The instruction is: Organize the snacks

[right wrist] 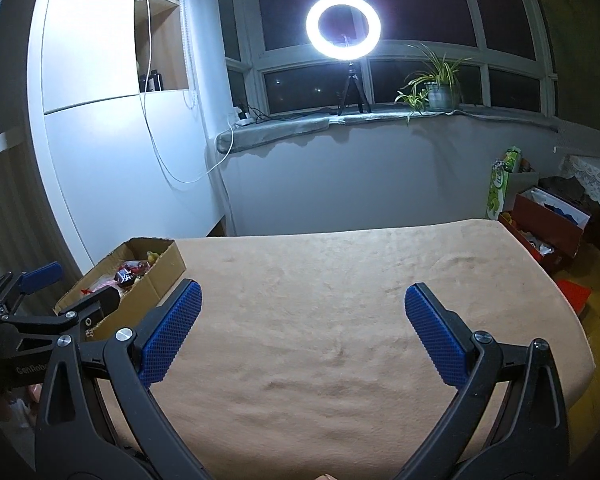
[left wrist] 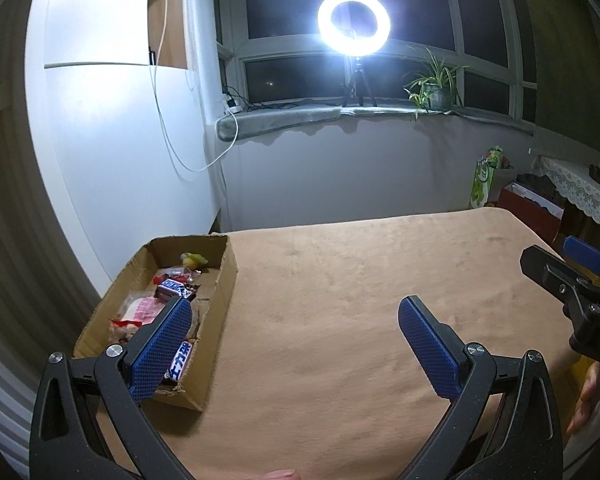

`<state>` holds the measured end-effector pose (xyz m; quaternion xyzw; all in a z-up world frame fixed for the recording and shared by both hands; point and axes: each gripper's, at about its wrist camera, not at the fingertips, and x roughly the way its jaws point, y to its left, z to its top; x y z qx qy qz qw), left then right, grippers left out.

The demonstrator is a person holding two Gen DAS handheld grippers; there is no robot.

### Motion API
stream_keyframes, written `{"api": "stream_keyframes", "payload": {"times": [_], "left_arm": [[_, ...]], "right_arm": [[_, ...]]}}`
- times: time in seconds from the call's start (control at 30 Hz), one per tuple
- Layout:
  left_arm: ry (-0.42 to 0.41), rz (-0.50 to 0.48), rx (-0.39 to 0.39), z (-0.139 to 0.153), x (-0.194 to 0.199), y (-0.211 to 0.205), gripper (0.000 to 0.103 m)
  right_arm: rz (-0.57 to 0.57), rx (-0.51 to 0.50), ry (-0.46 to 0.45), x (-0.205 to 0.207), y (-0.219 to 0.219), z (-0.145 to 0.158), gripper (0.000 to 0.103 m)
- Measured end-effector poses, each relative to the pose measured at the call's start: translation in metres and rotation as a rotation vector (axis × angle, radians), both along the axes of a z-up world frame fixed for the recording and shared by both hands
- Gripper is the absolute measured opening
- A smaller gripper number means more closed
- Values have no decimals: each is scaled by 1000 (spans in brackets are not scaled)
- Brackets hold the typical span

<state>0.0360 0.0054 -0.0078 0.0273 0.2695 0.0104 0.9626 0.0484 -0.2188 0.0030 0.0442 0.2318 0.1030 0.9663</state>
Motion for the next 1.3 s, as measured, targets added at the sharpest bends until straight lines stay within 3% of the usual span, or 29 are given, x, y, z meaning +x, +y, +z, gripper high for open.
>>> {"api": "stream_keyframes", "payload": {"times": [1.3], "left_arm": [[11,10,-19,3,0,4,103]], "right_arm": [[9,-13,19,8,4,-4,103]]}}
